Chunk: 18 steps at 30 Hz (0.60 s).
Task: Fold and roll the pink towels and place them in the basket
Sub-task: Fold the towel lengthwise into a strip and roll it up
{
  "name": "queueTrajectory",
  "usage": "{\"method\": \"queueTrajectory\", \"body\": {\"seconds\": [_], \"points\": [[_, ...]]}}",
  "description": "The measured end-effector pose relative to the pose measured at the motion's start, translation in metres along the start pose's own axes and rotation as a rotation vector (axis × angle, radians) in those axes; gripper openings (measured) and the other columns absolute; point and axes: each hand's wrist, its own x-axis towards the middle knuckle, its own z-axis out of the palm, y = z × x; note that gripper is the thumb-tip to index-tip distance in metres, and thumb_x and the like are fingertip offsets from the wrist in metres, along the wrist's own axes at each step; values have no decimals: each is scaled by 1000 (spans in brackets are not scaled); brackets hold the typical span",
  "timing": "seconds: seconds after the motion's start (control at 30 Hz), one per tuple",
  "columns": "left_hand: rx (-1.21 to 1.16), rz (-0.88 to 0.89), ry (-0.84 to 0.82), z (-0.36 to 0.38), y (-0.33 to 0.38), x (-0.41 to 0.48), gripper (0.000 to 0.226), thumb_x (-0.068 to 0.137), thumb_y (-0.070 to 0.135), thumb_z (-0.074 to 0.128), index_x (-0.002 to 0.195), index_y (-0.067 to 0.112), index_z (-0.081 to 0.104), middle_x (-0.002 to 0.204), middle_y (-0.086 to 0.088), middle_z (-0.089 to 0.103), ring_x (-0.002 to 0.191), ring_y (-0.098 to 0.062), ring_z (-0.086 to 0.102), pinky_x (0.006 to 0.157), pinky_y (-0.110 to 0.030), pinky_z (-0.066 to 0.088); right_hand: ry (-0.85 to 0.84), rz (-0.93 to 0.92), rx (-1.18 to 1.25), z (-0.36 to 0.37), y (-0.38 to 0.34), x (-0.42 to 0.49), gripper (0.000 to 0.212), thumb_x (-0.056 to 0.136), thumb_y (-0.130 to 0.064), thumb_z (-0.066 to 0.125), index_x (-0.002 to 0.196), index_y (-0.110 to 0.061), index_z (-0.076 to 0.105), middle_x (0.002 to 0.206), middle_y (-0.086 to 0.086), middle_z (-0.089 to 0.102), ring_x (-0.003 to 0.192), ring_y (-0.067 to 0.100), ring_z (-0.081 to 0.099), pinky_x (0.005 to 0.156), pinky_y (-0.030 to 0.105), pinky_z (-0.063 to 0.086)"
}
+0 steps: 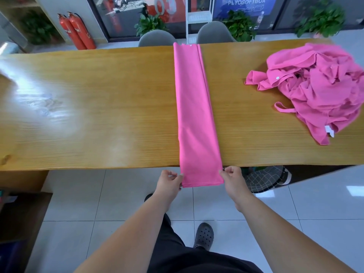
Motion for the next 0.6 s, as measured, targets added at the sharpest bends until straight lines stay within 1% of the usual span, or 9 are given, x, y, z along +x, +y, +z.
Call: {"method": "queueTrajectory", "body": {"seconds": [0.03,0.1,0.17,0.23,0.3,0.37,0.43,0.5,0.6], "points": [[6,13,12,0,0,0,25,96,21,74,108,12,54,108,-15,73,86,-25,73,90,-47,63,-3,-6,12,2,0,0,19,106,-28,61,115,-16,50,109,1,57,92,11,53,79,36,40],[3,33,18,-2,-1,-1,21,97,12,73,105,9,53,108,-18,73,89,-30,74,87,-46,65,10,-15,68,4,4,3,15,103,-22,66,107,-17,53,107,8,62,91,17,57,83,40,51],[-33,47,6,-4,1,-7,20,98,6,72,104,7,52,106,-18,72,92,-30,75,83,-39,65,-11,-6,179,2,9,3,15,100,-13,70,103,-15,55,106,12,65,91,20,63,87,48,59],[-53,59,0,-6,2,-11,19,99,5,70,104,8,52,105,-19,72,89,-27,73,79,-35,65,-59,-16,238,-4,9,0,18,99,-2,69,105,-13,56,106,12,66,93,21,69,79,38,61],[-35,63,-14,-6,3,-14,20,99,12,71,106,11,52,104,-17,75,84,-23,70,78,-33,64,-90,-54,208,-10,11,-1,26,97,2,69,112,-17,60,112,11,72,100,23,73,81,35,61],[38,80,-33,-6,4,-16,24,97,22,74,107,17,53,99,-9,78,75,-19,65,75,-33,58,-141,-84,173,-14,12,-2,37,99,-1,69,120,-31,67,115,3,77,109,20,74,93,39,60],[156,105,-39,-5,6,-17,23,96,23,75,106,24,54,92,-1,80,68,-16,61,71,-35,53,-167,-83,132,-17,10,-3,42,103,-8,64,122,-45,72,123,-5,76,117,15,71,103,41,56],[220,120,-45,-7,10,-18,22,97,19,73,105,27,55,89,2,80,65,-16,60,69,-34,52,-171,-89,68,-19,8,-2,42,106,-7,60,115,-45,78,131,-9,71,121,14,67,106,42,56],[255,103,-71,-8,19,-24,21,98,14,71,109,24,57,88,-4,80,68,-19,60,70,-33,53,-171,-59,-10,-23,0,-1,44,101,3,63,101,-36,84,130,-1,69,113,16,69,95,35,62]]}}
